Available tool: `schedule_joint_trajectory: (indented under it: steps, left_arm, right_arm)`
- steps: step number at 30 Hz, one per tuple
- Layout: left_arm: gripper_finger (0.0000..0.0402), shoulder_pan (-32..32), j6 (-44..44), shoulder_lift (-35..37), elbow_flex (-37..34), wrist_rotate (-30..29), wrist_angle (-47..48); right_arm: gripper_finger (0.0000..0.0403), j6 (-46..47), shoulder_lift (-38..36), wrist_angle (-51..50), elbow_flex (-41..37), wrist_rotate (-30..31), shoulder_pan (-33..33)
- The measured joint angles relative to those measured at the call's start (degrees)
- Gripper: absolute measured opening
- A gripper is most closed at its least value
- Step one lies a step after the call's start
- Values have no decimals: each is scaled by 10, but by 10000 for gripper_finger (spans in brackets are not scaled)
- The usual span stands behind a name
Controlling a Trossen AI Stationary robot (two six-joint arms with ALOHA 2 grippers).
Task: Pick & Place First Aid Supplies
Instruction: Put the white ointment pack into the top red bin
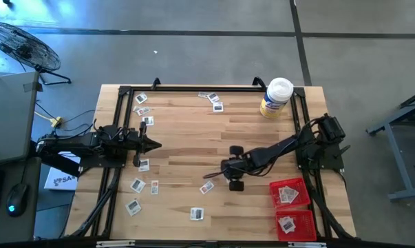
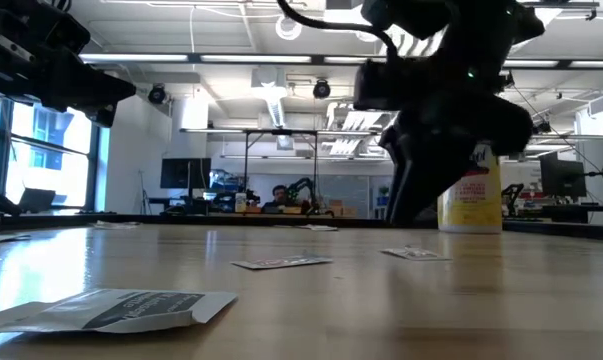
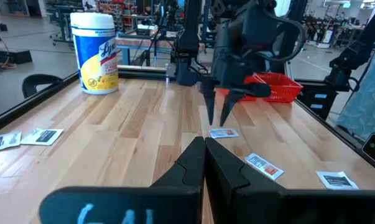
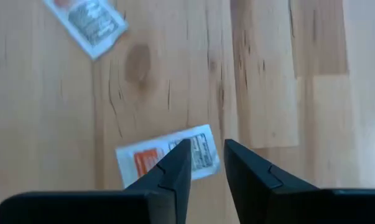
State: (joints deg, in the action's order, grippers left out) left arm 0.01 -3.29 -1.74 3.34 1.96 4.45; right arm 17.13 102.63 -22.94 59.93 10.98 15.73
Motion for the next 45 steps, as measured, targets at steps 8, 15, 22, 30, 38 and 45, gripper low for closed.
schedule_joint_trajectory:
  steps: [8,15,22,30,38,45]
  left_arm:
    - [1,0,0,0,0,0,0]
    - [1,0,0,0,0,0,0]
    - [1,0,0,0,0,0,0]
    - [1,0,0,0,0,0,0]
    - [1,0,0,0,0,0,0]
    - [1,0,0,0,0,0,0]
  right_arm:
    - [119,114,0,6,-13,13,4]
    - [117,131,0,75,-56,21,9]
    - [93,131,-2,127,-103,35,8]
    - [61,124,-3,154,-125,35,8]
    - [8,79,-2,152,-127,28,7]
    - [5,58,-1,143,-116,33,8]
